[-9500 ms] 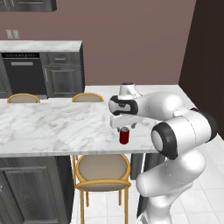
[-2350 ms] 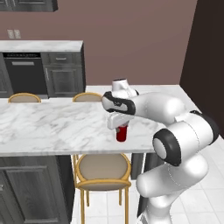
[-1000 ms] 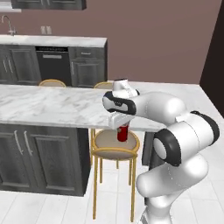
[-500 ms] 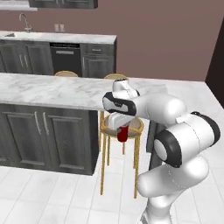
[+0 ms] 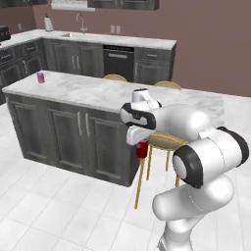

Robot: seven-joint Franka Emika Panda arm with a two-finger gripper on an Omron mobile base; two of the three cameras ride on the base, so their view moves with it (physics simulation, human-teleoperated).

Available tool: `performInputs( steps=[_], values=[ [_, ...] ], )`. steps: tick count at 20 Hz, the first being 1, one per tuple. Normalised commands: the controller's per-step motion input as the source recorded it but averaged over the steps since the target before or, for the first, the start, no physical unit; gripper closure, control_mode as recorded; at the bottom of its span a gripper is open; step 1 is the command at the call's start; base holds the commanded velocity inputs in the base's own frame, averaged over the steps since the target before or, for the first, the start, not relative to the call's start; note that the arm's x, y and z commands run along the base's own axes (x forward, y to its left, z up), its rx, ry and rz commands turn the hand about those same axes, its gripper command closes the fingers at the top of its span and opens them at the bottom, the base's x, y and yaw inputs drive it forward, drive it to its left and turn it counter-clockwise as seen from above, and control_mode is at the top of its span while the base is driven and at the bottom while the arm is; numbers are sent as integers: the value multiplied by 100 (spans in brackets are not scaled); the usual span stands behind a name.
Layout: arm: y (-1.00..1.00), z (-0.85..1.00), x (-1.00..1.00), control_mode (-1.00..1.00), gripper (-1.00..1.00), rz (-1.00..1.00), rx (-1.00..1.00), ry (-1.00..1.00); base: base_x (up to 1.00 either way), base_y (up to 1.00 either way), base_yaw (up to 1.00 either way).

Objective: Four empty soda cans are scattered around the kitchen. Gather all the cans and cluster them next to the stove for recycling.

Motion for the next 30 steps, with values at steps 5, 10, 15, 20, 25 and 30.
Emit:
performInputs(
  steps=[5,10,15,20,25,30],
  values=[
    [0,0,0,100,100,0,0,0,0,0,50],
    [0,0,0,100,100,0,0,0,0,0,50],
    [0,0,0,100,100,0,0,0,-12,1,50],
    [0,0,0,100,100,0,0,0,-20,6,50],
    [0,0,0,100,100,0,0,0,-26,9,49],
    [0,0,0,100,100,0,0,0,-27,6,48]
  ],
)
